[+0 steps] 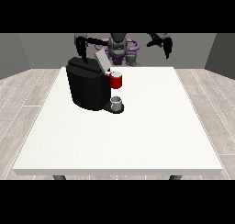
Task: Insert the coffee pod into the coffee machine and close the lid
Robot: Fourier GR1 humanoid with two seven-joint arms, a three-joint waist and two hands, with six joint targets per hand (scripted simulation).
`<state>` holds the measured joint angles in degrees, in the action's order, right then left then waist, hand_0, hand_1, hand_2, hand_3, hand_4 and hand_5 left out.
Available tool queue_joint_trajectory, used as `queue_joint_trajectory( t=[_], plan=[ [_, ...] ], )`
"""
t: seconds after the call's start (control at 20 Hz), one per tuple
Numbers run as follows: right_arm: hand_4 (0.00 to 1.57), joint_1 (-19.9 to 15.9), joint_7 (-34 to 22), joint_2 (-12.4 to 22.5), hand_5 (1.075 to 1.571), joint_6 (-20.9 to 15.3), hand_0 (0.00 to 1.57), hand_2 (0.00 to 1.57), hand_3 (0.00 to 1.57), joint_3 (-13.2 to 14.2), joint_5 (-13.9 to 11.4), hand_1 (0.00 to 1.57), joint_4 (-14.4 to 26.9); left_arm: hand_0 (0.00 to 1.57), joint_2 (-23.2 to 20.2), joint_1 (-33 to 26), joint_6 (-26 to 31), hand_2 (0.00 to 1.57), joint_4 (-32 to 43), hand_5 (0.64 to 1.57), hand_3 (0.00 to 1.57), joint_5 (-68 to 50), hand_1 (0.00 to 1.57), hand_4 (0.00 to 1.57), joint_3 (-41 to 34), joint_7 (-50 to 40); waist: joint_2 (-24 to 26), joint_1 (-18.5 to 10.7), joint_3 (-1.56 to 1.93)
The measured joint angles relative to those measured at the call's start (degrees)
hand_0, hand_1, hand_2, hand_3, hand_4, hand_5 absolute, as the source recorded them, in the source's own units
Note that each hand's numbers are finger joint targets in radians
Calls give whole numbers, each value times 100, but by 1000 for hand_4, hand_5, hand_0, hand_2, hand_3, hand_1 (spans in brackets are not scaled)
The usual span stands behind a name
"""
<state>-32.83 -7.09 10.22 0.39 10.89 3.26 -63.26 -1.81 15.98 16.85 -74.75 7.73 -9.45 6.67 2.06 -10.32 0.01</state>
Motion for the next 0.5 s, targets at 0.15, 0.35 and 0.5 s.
queue_joint_trajectory(
  t=[0.15, 0.35, 0.5],
  plan=[
    [0, -89, 116, -49, 1571, 54, 0, 0, 0, -105, -30, 0, 102, 0, -106, -62, -5, 0, -238, 1571, 0, -110, 0, 336, -40, -129, -105, 55, 0],
    [0, -353, 124, -84, 1571, 64, 0, 0, 0, -226, -91, 0, 203, 0, -226, -102, -85, 0, -388, 1571, 0, -143, 0, 312, -72, -94, -277, 131, 0],
    [0, -480, 208, -95, 1571, 65, 0, 0, 0, -265, -125, 0, 300, 0, -250, -263, -188, 0, -510, 1571, 0, -62, 0, 347, -11, -59, -345, 126, -1]
  ],
)
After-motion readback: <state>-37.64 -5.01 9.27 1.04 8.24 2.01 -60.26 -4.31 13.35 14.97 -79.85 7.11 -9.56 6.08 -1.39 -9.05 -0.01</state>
